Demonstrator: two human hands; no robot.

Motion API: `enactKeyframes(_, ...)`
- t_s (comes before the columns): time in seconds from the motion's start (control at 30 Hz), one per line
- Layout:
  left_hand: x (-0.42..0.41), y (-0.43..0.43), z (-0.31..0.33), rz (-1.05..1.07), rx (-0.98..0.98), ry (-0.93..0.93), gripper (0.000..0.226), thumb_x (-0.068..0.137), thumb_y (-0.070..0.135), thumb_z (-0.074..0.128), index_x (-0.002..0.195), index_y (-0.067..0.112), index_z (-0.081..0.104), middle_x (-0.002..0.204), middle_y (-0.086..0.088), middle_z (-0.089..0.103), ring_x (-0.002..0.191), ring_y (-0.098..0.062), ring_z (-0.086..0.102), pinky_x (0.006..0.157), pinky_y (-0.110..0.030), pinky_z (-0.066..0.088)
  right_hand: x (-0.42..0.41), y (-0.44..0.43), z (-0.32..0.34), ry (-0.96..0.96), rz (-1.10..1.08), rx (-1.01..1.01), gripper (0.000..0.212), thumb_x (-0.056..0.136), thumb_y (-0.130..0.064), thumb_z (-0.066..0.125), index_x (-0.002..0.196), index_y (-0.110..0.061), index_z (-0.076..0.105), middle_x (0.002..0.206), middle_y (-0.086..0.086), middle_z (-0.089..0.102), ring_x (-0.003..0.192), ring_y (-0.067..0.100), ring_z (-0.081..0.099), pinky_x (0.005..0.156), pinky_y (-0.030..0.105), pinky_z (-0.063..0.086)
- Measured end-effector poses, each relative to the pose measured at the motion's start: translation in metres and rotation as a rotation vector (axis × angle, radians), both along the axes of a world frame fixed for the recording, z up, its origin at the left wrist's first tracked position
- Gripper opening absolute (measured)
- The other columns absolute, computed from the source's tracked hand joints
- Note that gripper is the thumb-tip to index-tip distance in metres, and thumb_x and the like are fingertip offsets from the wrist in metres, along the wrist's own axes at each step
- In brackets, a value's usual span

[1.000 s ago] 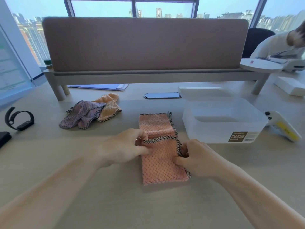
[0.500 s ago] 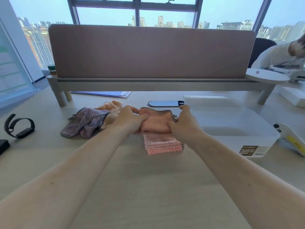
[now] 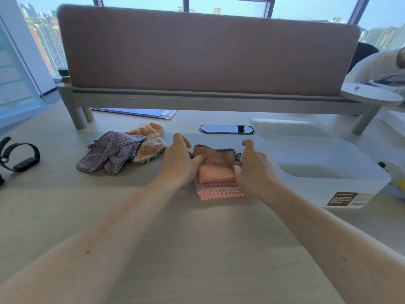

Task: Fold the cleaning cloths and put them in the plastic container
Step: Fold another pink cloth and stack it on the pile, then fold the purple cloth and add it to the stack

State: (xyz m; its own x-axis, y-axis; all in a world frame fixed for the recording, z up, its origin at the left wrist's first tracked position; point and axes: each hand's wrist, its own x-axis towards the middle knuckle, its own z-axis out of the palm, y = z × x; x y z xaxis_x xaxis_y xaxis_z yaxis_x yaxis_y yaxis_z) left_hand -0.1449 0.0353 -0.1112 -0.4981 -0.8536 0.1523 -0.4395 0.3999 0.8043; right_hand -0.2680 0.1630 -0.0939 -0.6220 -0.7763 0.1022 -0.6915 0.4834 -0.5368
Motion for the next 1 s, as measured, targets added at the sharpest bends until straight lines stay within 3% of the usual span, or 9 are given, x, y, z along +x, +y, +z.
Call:
enactKeyframes(0.13, 0.000, -0.002, -0.003, 0.007, -0.025, -0.058, 0.043, 0.092, 0.032, 0.074, 0.116, 0.013, 0.045, 0.099, -0.005, 0.065, 0.085, -0.016, 0.060, 0.060, -0.022, 0.036, 0.001, 0.003, 0.000, 0.037, 0.004, 0.028, 0.050, 0.097, -0.010, 0.057, 0.140, -0.009, 0.031, 0.086, 0.007, 0.056, 0.083, 0.028, 0.059, 0.074, 0.041, 0.050)
enactKeyframes(0.2, 0.001, 0.000, -0.004, 0.015, -0.089, -0.093, 0.044, 0.093, 0.033, 0.072, 0.122, 0.014, 0.045, 0.113, -0.007, 0.060, 0.103, -0.024, 0.059, 0.076, -0.028, 0.042, 0.002, 0.004, 0.002, 0.072, 0.022, 0.054, 0.050, 0.097, -0.012, 0.059, 0.140, -0.008, 0.032, 0.103, 0.010, 0.056, 0.099, 0.033, 0.060, 0.080, 0.040, 0.046)
enactKeyframes(0.4, 0.004, 0.033, -0.001, -0.274, -0.483, -0.285, 0.057, 0.104, 0.041, 0.043, 0.158, 0.024, 0.030, 0.168, 0.000, 0.020, 0.156, -0.020, 0.012, 0.126, -0.042, 0.014, 0.006, 0.005, 0.008, 0.326, 0.056, 0.115, 0.056, 0.095, -0.015, 0.058, 0.146, -0.010, 0.034, 0.152, 0.014, 0.030, 0.131, 0.035, 0.042, 0.097, 0.039, 0.043)
enactKeyframes(0.5, 0.003, 0.037, -0.015, -0.440, -0.493, -0.524, 0.063, 0.107, 0.049, 0.017, 0.164, 0.026, 0.006, 0.173, 0.004, -0.001, 0.158, -0.013, -0.012, 0.128, -0.039, -0.007, 0.008, 0.000, 0.006, 0.416, 0.235, 0.113, 0.054, 0.102, -0.019, 0.042, 0.155, -0.014, 0.030, 0.169, 0.005, 0.012, 0.154, 0.026, 0.016, 0.119, 0.040, 0.028)
enactKeyframes(0.6, 0.002, 0.032, -0.027, -0.497, -0.490, -0.560, 0.069, 0.102, 0.053, 0.008, 0.163, 0.025, -0.004, 0.172, 0.003, -0.010, 0.156, -0.011, -0.019, 0.128, -0.040, -0.007, 0.002, -0.011, -0.006, 0.411, 0.410, 0.288, 0.056, 0.107, -0.034, 0.027, 0.159, -0.014, 0.023, 0.172, 0.004, 0.004, 0.158, 0.022, -0.002, 0.128, 0.044, 0.008)
enactKeyframes(0.73, 0.004, 0.027, -0.033, -0.515, -0.464, -0.491, 0.072, 0.103, 0.054, 0.028, 0.163, 0.029, -0.003, 0.172, 0.008, -0.007, 0.155, -0.007, -0.018, 0.128, -0.037, -0.006, -0.014, -0.014, -0.027, 0.369, 0.416, 0.440, 0.103, 0.083, -0.078, -0.009, 0.161, -0.014, 0.015, 0.172, 0.010, -0.003, 0.158, 0.025, -0.008, 0.127, 0.048, 0.007)
enactKeyframes(0.83, 0.014, 0.022, -0.028, -0.562, -0.317, -0.351, 0.077, 0.100, 0.055, 0.043, 0.164, 0.028, 0.011, 0.172, 0.009, 0.007, 0.157, -0.005, -0.006, 0.129, -0.036, 0.002, -0.015, -0.014, -0.035, 0.327, 0.366, 0.423, 0.112, 0.077, -0.085, -0.016, 0.162, -0.016, 0.006, 0.172, 0.008, -0.008, 0.158, 0.022, -0.010, 0.128, 0.045, 0.005)
enactKeyframes(0.93, 0.043, -0.007, -0.012, -0.435, -0.189, -0.116, 0.061, 0.098, 0.044, 0.050, 0.156, 0.029, 0.036, 0.165, 0.007, 0.032, 0.154, -0.008, 0.020, 0.125, -0.033, 0.018, -0.006, -0.008, -0.024, 0.202, 0.279, 0.346, 0.080, 0.098, -0.067, 0.002, 0.163, -0.020, -0.006, 0.170, -0.003, -0.018, 0.156, 0.013, -0.016, 0.128, 0.037, -0.004)
enactKeyframes(1.0, 0.071, -0.043, -0.003, -0.104, -0.337, -0.047, 0.044, 0.095, 0.031, 0.058, 0.139, 0.024, 0.056, 0.150, 0.000, 0.051, 0.143, -0.019, 0.041, 0.116, -0.036, 0.034, 0.002, 0.000, -0.015, 0.227, 0.263, 0.230, 0.076, 0.099, -0.062, 0.011, 0.162, -0.025, -0.008, 0.168, -0.009, -0.023, 0.155, 0.010, -0.020, 0.125, 0.036, 0.000)
